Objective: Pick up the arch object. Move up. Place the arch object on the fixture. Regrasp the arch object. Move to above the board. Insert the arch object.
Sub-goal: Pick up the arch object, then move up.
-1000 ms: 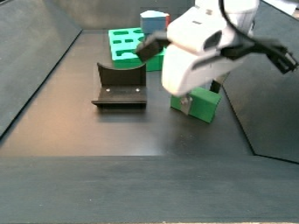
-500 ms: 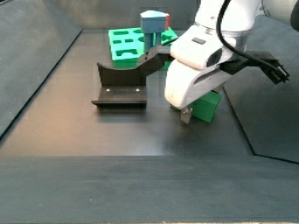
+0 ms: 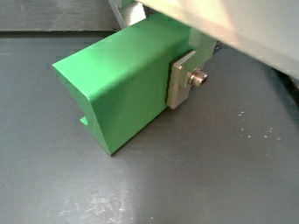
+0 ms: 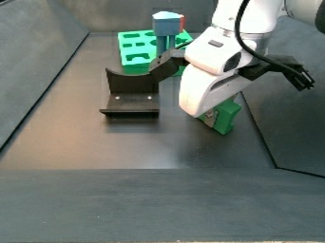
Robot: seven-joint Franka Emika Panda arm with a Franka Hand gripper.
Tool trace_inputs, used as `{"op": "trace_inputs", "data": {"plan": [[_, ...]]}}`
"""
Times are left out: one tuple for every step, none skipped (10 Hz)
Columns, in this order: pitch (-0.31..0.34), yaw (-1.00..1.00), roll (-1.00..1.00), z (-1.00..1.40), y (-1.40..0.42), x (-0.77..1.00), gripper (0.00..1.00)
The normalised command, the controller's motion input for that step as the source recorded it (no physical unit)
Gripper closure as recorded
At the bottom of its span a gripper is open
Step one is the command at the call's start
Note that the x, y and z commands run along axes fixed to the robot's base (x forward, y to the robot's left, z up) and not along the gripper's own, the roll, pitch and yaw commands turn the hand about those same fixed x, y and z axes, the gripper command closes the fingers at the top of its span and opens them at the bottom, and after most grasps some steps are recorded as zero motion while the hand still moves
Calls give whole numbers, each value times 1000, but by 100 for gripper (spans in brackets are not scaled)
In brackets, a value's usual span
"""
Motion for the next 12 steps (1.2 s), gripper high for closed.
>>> {"op": "trace_inputs", "data": {"plan": [[0, 0, 0, 0, 0, 0, 100], [0, 0, 0, 0, 0, 0, 100], [0, 0, 0, 0, 0, 0, 100], [0, 0, 0, 0, 0, 0, 100], [0, 0, 0, 0, 0, 0, 100], [0, 0, 0, 0, 0, 0, 100], [0, 0, 0, 0, 0, 0, 100], [0, 0, 0, 833, 0, 0, 100], [15, -32, -1, 822, 13, -46, 100], [23, -35, -2, 698, 5, -64, 100], [23, -31, 0, 571, 8, -50, 100], [29, -29, 0, 477, 7, -39, 100]]}}
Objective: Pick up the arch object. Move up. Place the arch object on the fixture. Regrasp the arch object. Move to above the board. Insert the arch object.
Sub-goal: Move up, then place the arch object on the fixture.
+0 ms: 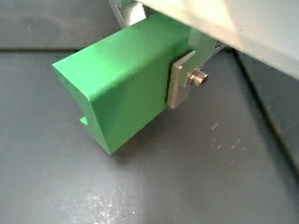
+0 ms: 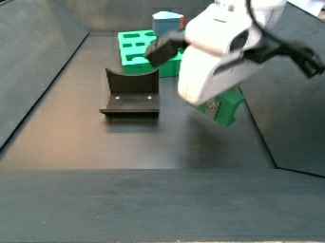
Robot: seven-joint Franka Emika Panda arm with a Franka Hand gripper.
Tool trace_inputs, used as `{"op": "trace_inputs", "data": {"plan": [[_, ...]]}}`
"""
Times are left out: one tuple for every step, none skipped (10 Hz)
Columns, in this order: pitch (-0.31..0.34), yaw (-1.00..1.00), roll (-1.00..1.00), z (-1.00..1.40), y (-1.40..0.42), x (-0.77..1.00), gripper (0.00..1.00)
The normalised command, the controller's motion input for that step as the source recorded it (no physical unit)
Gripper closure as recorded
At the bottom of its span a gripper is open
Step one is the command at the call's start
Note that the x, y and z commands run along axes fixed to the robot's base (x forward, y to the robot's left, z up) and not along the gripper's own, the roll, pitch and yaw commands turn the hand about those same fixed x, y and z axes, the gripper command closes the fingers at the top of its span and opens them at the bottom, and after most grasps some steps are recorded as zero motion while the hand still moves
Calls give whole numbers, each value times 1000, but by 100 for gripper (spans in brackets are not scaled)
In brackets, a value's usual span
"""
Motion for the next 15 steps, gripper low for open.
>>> {"op": "trace_inputs", "data": {"plan": [[34, -24, 1, 275, 8, -28, 100], [0, 0, 0, 1000, 0, 0, 100], [7, -1, 0, 1000, 0, -3, 100], [12, -2, 1, 1000, -1, -10, 100], [17, -4, 2, 1000, -1, -15, 100], [22, -5, 3, 1000, 0, -18, 100], [28, -7, 5, 1000, 1, -24, 100], [32, -8, 7, 962, 4, -26, 100], [39, -9, 7, 797, 6, -23, 100], [49, -10, 8, 573, 10, -13, 100], [60, -10, 6, 405, 13, -5, 100], [75, -11, 5, 181, 17, 7, 100], [-26, -1000, -77, -72, -768, 1000, 100], [-28, -1000, -79, -91, -740, 1000, 100], [-31, -1000, -84, -84, -682, 1000, 100]]}}
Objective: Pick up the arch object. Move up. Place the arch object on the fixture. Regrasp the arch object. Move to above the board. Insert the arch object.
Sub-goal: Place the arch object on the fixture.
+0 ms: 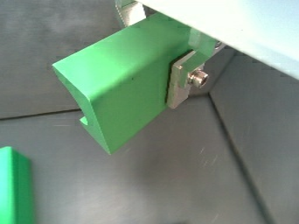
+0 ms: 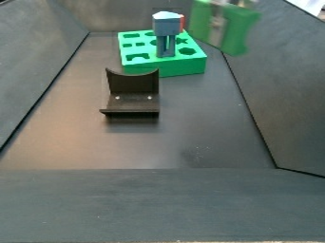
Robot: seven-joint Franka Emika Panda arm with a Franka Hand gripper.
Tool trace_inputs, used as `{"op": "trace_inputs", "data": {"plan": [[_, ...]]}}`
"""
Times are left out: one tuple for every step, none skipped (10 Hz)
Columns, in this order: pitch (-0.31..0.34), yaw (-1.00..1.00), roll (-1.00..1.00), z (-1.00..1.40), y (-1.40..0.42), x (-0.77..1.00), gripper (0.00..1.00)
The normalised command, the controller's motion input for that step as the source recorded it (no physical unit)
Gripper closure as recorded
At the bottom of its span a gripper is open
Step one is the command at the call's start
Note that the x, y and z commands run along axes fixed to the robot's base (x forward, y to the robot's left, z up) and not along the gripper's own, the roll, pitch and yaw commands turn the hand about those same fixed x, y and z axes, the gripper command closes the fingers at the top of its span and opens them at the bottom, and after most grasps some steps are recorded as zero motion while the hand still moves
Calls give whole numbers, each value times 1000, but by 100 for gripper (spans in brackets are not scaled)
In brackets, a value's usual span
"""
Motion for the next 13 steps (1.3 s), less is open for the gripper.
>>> {"op": "trace_inputs", "data": {"plan": [[-33, -1000, -96, -78, -547, 1000, 100], [-31, -1000, -106, -77, -493, 1000, 100], [-32, -1000, -116, -72, -430, 1000, 100], [-32, -1000, -133, -66, -344, 1000, 100], [-30, -1000, -148, -61, -301, 1000, 100], [-28, -1000, -169, -54, -247, 1000, 100], [-15, -814, -174, -44, -168, 966, 100], [-1, -583, -158, -29, -106, 827, 100], [16, -390, -142, -19, -58, 690, 100], [34, -255, -129, -10, -34, 553, 100], [60, -150, -113, -4, -14, 381, 100], [78, -105, -102, -1, -5, 258, 100], [230, 79, -1000, 181, 826, 910, 100]]}}
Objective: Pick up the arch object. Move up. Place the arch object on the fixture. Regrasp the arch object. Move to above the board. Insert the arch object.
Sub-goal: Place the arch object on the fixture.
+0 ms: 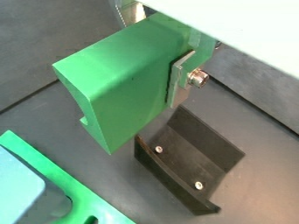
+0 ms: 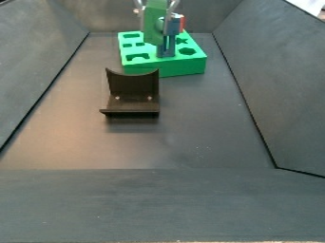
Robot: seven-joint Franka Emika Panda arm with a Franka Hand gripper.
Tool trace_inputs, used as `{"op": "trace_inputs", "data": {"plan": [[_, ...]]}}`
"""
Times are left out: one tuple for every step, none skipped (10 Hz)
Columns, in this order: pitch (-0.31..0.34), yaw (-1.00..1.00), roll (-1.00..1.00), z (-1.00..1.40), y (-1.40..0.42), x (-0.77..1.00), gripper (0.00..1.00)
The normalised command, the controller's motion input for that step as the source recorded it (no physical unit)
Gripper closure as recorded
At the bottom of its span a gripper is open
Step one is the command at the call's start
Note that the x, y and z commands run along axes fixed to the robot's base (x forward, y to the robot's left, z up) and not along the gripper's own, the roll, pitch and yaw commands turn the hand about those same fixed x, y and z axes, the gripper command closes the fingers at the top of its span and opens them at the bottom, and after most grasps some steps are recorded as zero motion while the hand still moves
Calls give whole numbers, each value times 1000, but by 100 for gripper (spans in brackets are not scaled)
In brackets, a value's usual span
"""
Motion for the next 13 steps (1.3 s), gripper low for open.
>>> {"op": "trace_inputs", "data": {"plan": [[241, 75, -1000, 174, 788, 742, 100], [242, 51, -1000, 105, 656, 645, 100], [240, 31, -1000, 41, 496, 561, 100], [253, 2, -1000, 22, 273, 450, 100], [270, -24, -1000, 20, 121, 366, 100], [280, -45, -1000, 10, 79, 311, 100], [238, -96, -776, 2, 69, 168, 100], [212, -116, -657, -1, 62, 113, 100], [137, -133, -415, 1, 54, 47, 100], [92, -131, -268, 3, 33, 41, 100], [24, -115, -1000, -1000, 60, 94, 100], [16, -114, -1000, -1000, 64, 97, 100], [34, -116, -1000, -1000, 73, 109, 100]]}}
